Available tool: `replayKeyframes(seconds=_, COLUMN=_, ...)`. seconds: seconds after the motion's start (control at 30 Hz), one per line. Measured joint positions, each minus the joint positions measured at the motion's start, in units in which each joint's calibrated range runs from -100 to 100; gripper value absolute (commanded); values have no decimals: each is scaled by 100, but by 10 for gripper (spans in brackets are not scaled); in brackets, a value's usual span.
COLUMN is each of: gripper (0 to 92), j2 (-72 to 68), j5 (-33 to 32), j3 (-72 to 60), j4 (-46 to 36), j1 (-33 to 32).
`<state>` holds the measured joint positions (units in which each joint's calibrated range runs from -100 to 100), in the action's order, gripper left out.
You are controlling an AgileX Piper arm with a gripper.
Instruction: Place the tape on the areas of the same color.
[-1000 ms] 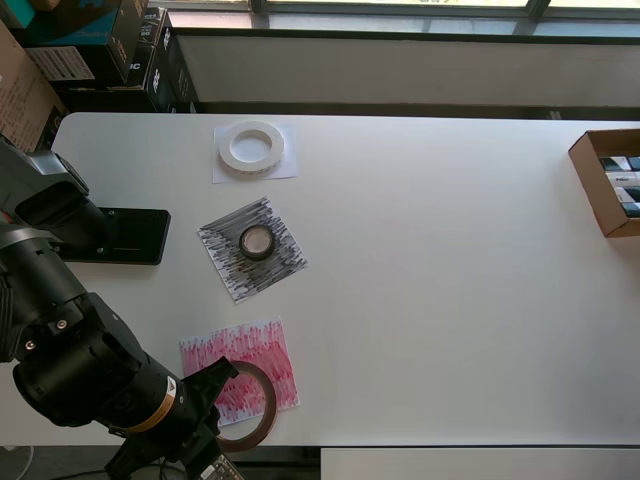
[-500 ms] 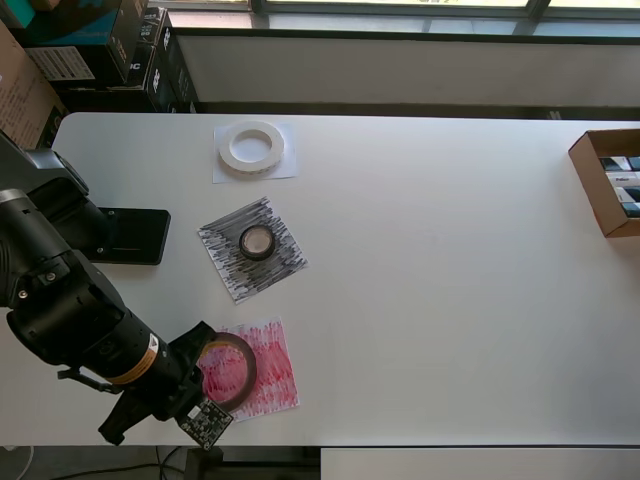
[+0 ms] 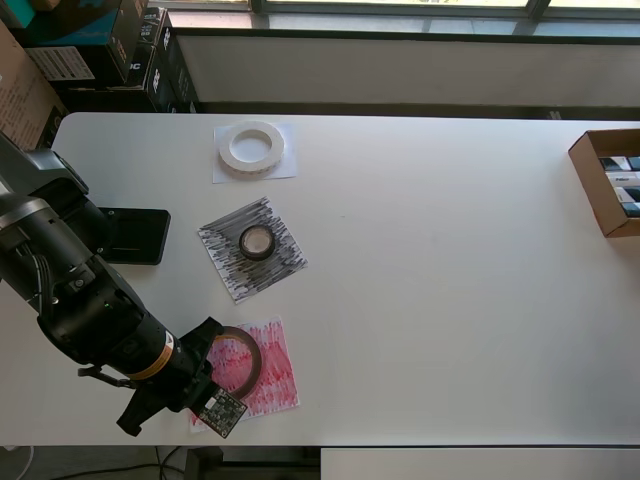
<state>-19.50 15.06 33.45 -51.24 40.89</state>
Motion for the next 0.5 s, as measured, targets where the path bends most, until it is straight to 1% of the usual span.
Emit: replayKeyframes(seconds=0.5, gripper=1, j2=-123, j5=61, j3=0, j4=0, j1=0)
